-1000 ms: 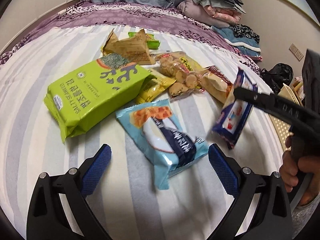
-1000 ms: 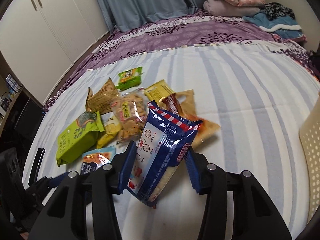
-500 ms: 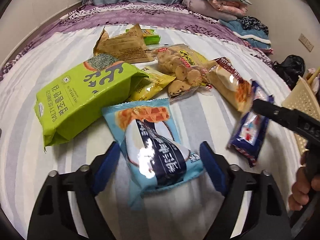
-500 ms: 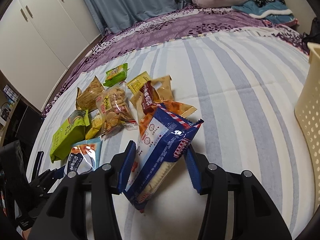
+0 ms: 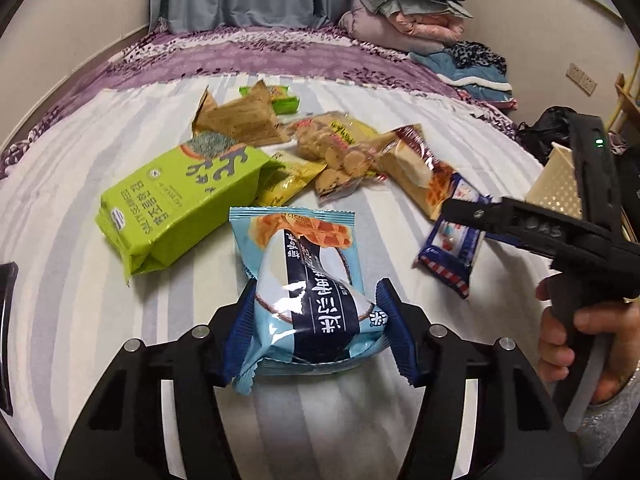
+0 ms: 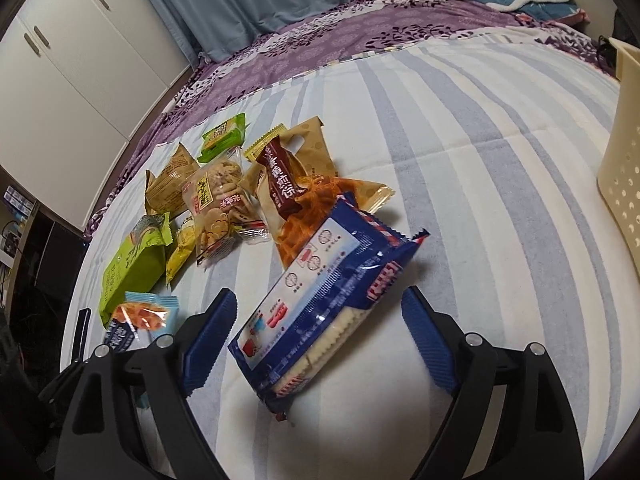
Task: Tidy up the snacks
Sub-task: 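Lift the light-blue bag with the left tool while the right tool grasps the blue biscuit pack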
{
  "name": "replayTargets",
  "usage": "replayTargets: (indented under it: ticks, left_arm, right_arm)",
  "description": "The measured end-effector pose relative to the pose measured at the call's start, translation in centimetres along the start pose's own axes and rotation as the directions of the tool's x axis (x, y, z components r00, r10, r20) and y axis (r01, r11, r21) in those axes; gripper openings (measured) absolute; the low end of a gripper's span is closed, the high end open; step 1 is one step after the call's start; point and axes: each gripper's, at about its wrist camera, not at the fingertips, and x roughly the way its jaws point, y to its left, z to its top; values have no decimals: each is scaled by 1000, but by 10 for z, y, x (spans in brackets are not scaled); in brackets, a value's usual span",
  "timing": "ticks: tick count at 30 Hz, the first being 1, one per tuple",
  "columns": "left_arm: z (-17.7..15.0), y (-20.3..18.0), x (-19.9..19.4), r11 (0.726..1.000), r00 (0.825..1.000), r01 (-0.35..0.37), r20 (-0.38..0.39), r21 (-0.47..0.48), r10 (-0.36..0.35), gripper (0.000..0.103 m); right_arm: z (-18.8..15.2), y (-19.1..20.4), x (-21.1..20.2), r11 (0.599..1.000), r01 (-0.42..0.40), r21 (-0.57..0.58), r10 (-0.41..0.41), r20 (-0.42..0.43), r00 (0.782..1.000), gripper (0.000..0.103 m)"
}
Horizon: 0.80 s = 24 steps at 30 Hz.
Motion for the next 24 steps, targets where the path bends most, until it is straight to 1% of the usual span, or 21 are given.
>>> replayTargets:
  ticks: [3,4,5,6,7,9,12,14,16,21,22,23,24]
  left_arm:
    - [4,0,-9,1000,1000,13,27,4,-13,60]
    - [5,0,-10,1000,999,18,32,3,-18,60]
    - [5,-1,-12,1000,999,22,37,4,-22,60]
    - [6,0,-14,1000,999,24,42,5,-24,60]
    - [6,0,-15,1000,999,26,46,5,-26,60]
    - [7,1,-17,1000,998,30,51,1,-30,60]
    - [9,3,-19,999,998,32,59,-6,-31,60]
    - [10,4,-22,999,997,35,69,-8,-34,60]
    - [12,3,-24,999,996,38,79,-6,-37,60]
    - [18,-2,-32,999,994,45,104,7,-45,60]
    - [19,-4,-34,999,993,46,109,9,-47,60]
    - [20,-5,-36,999,992,47,113,12,-48,60]
    - [21,-6,-37,999,992,47,117,16,-48,60]
  right_arm:
    - [1,8,5,999,39,-33,-39,7,999,84]
    - [1,10,7,997,52,-50,-51,11,999,81]
    - [1,14,8,994,68,-82,-67,16,998,72]
    - [1,18,10,989,88,-116,-86,18,996,68]
    - [1,19,10,985,94,-141,-92,21,996,66]
    - [-1,22,8,982,82,-171,-79,23,997,63]
    - [0,18,-2,985,53,-164,-48,35,998,56]
    - [1,15,-12,989,17,-146,-11,42,999,47]
    - [2,14,-20,990,4,-141,4,55,998,42]
    - [1,14,-42,989,-18,-143,33,99,995,36]
    - [1,13,-47,990,-28,-137,43,107,993,34]
    - [2,11,-50,991,-41,-127,55,112,992,30]
    - [3,10,-55,992,-53,-118,67,119,991,29]
